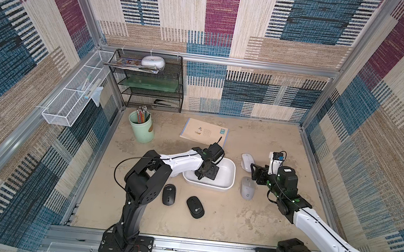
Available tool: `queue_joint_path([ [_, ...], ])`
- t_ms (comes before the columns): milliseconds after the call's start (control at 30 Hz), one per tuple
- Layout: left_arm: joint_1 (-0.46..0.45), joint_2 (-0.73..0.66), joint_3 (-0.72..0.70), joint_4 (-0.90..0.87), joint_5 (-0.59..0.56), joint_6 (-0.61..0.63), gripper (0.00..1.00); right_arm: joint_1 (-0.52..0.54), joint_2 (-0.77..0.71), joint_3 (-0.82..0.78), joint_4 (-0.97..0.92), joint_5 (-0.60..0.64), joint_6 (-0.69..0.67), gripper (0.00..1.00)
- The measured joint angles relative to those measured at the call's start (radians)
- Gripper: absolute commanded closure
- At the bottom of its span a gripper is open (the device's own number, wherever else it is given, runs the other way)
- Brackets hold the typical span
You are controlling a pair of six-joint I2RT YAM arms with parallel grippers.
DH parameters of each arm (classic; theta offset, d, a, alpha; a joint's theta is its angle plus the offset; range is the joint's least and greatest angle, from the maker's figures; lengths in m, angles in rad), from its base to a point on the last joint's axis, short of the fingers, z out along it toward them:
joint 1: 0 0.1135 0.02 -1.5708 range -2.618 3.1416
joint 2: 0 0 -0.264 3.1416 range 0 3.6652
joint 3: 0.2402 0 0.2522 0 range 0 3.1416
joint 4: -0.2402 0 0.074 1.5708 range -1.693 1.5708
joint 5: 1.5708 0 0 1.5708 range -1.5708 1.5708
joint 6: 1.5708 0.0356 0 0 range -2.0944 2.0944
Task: Take out the mouse from the storage box
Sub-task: Pick up the mouse from the storage box.
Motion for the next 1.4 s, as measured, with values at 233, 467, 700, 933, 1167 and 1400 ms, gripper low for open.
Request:
queue_joint_path([
  [233, 0.000, 0.021, 0.000, 0.053, 0.021, -0.014, 0.28, 0.000, 0.014, 0.000, 0.006, -0.011, 0.000, 0.22],
  [467, 0.000, 0.000, -0.026, 0.077, 0.020, -0.014, 0.41, 0.000, 0.009, 0.000, 0.006, -0.010, 0.000, 0.22],
  [700, 0.000, -0.035, -0.055, 0.043, 0.024, -0.022, 0.47, 0.000, 0.000, 0.000, 0.003, -0.002, 0.000, 0.22],
  [933, -0.002, -0.081, -0.061, 0.025, 0.029, -0.027, 0.48, 0.000, -0.006, 0.000, 0.003, 0.002, 0.000, 0.22],
  [1167, -0.019, -0.175, -0.068, -0.003, 0.048, -0.029, 0.48, 0.000, -0.015, 0.000, -0.001, 0.005, 0.000, 0.22],
  [1400, -0.072, -0.295, -0.098, -0.039, 0.050, -0.033, 0.48, 0.000, -0.044, -0.005, -0.003, 0.036, 0.000, 0.22],
])
